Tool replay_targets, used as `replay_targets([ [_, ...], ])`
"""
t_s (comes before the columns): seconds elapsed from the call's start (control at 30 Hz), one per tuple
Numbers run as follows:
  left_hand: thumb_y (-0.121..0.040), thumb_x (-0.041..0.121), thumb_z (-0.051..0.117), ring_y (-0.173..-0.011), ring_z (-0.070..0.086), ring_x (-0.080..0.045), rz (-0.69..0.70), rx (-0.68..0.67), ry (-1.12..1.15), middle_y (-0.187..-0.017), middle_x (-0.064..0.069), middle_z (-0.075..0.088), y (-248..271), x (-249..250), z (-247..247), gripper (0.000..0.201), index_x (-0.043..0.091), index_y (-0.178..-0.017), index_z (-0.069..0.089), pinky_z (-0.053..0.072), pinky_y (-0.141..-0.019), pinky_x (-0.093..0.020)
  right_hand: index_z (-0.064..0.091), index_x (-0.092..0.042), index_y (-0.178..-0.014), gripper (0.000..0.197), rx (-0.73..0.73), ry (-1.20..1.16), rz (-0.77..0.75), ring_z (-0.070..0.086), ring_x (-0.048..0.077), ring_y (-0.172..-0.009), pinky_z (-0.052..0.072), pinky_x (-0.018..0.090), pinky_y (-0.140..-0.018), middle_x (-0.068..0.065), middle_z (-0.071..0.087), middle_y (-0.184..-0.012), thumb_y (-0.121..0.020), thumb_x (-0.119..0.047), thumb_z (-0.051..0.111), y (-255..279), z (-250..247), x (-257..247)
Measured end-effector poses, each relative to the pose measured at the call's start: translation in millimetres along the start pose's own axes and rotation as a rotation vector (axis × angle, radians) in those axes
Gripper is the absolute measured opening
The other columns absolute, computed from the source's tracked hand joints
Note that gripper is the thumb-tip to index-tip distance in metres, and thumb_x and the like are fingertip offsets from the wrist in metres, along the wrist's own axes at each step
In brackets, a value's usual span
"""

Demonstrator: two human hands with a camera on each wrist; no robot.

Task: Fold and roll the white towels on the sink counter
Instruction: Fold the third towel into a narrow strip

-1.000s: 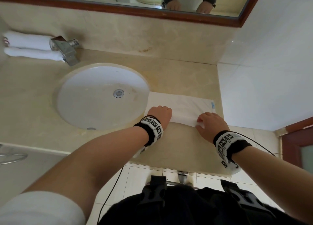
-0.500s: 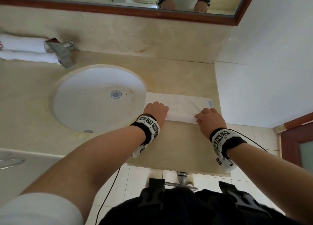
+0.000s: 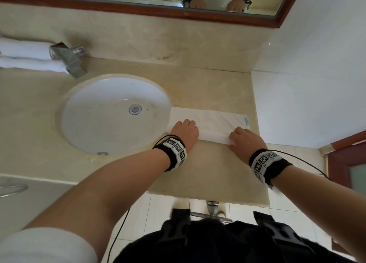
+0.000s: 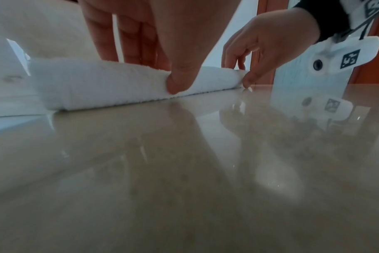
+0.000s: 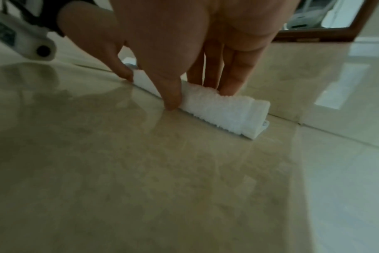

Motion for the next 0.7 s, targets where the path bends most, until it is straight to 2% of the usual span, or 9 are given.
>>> replay_targets([
  [0.13,-0.093,0.003,0.034,-0.112,0.047,-0.027,0.009,-0.050,0.020,-0.118,-0.011,0.054,-2.9,-10.0,2.4,0.028,0.006,-0.110,0.056,0.037,-0.091,-0.035,0.054,-0.019,-0.119,0.028,-0.009,-0.086,0.076,0.057,0.024,-0.105,0.048,0.035,-0.087,0.002,0.062,-0.113,-0.093,-0.029,0.047,-2.2,-2.3,-1.8],
  [0.2,-0.094,0.007,0.035,-0.110,0.049,-0.028,-0.004,-0.080,0.063,-0.117,-0.011,0.057,-4.2,-17.8,3.0,0.027,0.007,-0.113,0.055,0.036,-0.091,-0.035,0.047,-0.021,-0.119,0.029,-0.023,-0.184,0.122,0.061,0.027,-0.097,0.050,0.035,-0.081,0.003,0.065,-0.108,-0.091,-0.030,0.050,-2.0,-3.0,1.0],
  [0.27,-0.094,0.011,0.038,-0.105,0.052,-0.028,-0.007,-0.076,0.111,-0.113,-0.011,0.060,-5.0,-23.5,2.3,0.026,0.009,-0.117,0.050,0.036,-0.088,-0.034,0.047,-0.021,-0.112,0.022,-0.029,-0.205,0.129,0.060,0.028,-0.093,0.048,0.033,-0.077,0.006,0.065,-0.102,-0.091,-0.030,0.051,-3.8,-4.1,3.7],
  [0.37,-0.092,0.010,0.041,-0.104,0.050,-0.026,0.011,-0.062,0.105,-0.110,-0.008,0.061,-5.5,-25.0,1.1,0.025,0.013,-0.115,0.051,0.035,-0.089,-0.034,0.056,-0.022,-0.109,0.018,0.036,-0.174,0.102,0.051,0.024,-0.109,0.043,0.034,-0.089,0.002,0.062,-0.108,-0.092,-0.028,0.051,-6.9,-6.7,4.0],
  [0.43,-0.091,0.010,0.043,-0.108,0.046,-0.025,-0.013,-0.051,0.102,-0.115,-0.008,0.055,-5.4,-23.7,2.1,0.026,0.013,-0.114,0.054,0.038,-0.090,-0.035,0.061,-0.022,-0.109,0.020,0.103,-0.164,0.106,0.047,0.022,-0.111,0.041,0.033,-0.093,0.000,0.058,-0.112,-0.092,-0.027,0.052,-7.3,-7.2,3.6],
  [0.53,-0.089,0.009,0.045,-0.109,0.044,-0.026,-0.055,-0.028,0.089,-0.117,-0.009,0.048,-5.4,-22.2,0.3,0.028,0.011,-0.114,0.058,0.040,-0.088,-0.035,0.063,-0.022,-0.109,0.021,0.126,-0.178,0.136,0.049,0.022,-0.108,0.042,0.034,-0.092,-0.001,0.061,-0.112,-0.094,-0.026,0.049,-9.0,-6.9,4.8],
  [0.63,-0.090,0.010,0.043,-0.109,0.045,-0.026,-0.057,-0.029,0.076,-0.114,-0.007,0.052,-6.1,-22.3,-2.3,0.027,0.013,-0.114,0.056,0.039,-0.087,-0.035,0.058,-0.021,-0.114,0.022,0.117,-0.199,0.154,0.055,0.024,-0.105,0.044,0.035,-0.088,0.000,0.062,-0.114,-0.097,-0.025,0.045,-9.7,-6.4,3.4],
  [0.7,-0.089,0.008,0.044,-0.107,0.048,-0.025,-0.069,-0.014,0.106,-0.111,-0.006,0.056,-6.6,-23.9,-7.0,0.025,0.013,-0.111,0.053,0.037,-0.085,-0.034,0.051,-0.021,-0.116,0.020,0.104,-0.259,0.192,0.061,0.028,-0.095,0.049,0.036,-0.080,0.000,0.061,-0.116,-0.098,-0.023,0.044,-9.1,-4.6,2.9],
])
Point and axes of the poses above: each hand's wrist, its own y-axis away from the middle knuckle, its own z-axis out of the palm, x = y × z, the point moved 5 cm from there along -y, towards the middle knuckle
